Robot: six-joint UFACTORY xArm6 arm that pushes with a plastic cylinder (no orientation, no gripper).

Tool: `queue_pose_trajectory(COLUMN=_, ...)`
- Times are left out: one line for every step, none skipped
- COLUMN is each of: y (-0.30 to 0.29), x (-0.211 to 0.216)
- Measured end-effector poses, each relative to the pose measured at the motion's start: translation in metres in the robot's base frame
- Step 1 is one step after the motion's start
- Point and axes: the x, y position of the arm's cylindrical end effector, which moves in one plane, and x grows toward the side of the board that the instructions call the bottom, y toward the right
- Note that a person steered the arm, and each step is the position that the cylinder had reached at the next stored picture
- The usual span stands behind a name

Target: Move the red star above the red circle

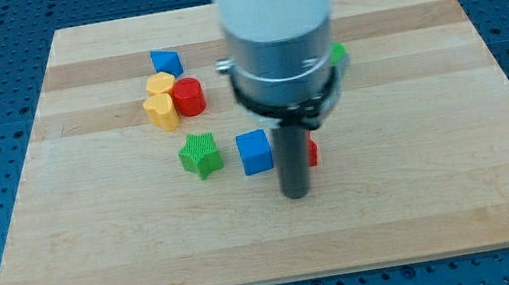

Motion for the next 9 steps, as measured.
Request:
queue_pose_trajectory(y=0.012, x=-0.007)
queue_pose_trajectory(y=0.004, x=-0.023)
queue_pose_trajectory(y=-0.005, x=-0.044)
queue_pose_trajectory(y=-0.008, x=-0.063)
queue_pose_trajectory(y=-0.008, x=-0.082)
queue_pose_trajectory(y=-0.009, x=-0.099)
queue_pose_trajectory(y=-0.013, x=-0.119)
queue_pose_trajectory(y=-0.023, x=-0.137)
queue_pose_trajectory(y=-0.029, x=-0.156)
